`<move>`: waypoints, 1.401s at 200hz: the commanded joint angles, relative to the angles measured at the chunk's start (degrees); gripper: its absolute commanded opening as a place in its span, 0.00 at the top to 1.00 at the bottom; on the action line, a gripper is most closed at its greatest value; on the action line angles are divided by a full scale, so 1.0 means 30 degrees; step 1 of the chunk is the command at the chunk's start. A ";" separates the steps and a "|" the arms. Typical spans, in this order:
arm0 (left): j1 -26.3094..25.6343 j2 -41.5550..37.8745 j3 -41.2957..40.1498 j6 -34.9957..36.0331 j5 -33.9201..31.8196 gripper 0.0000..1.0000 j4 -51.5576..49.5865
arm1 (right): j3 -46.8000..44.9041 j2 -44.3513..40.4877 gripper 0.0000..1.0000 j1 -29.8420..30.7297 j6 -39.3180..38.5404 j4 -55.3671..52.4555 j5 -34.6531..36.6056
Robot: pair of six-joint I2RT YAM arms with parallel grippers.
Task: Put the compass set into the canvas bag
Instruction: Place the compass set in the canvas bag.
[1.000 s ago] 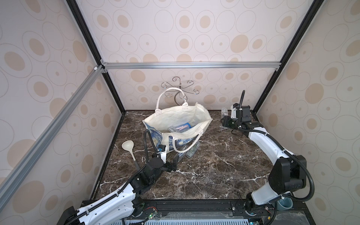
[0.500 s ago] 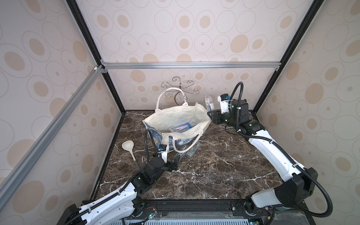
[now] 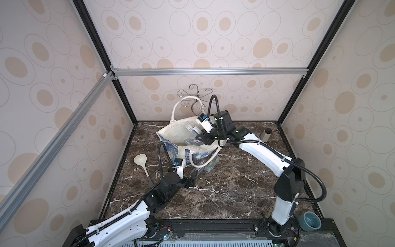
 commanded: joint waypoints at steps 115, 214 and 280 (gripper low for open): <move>-0.0119 -0.0066 0.0185 -0.0009 -0.0293 0.00 0.0115 | 0.1891 0.4005 0.43 -0.0116 -0.0732 -0.1776 0.5050; -0.0121 -0.0319 0.0232 -0.0184 -0.0292 0.00 -0.0313 | -0.0499 -0.0352 0.33 -0.0115 0.0530 0.2946 0.4328; -0.0128 -0.0550 0.0559 -0.0046 -0.0453 0.00 -0.0807 | -0.5064 -0.5605 0.25 -0.0117 0.1570 0.5979 0.5445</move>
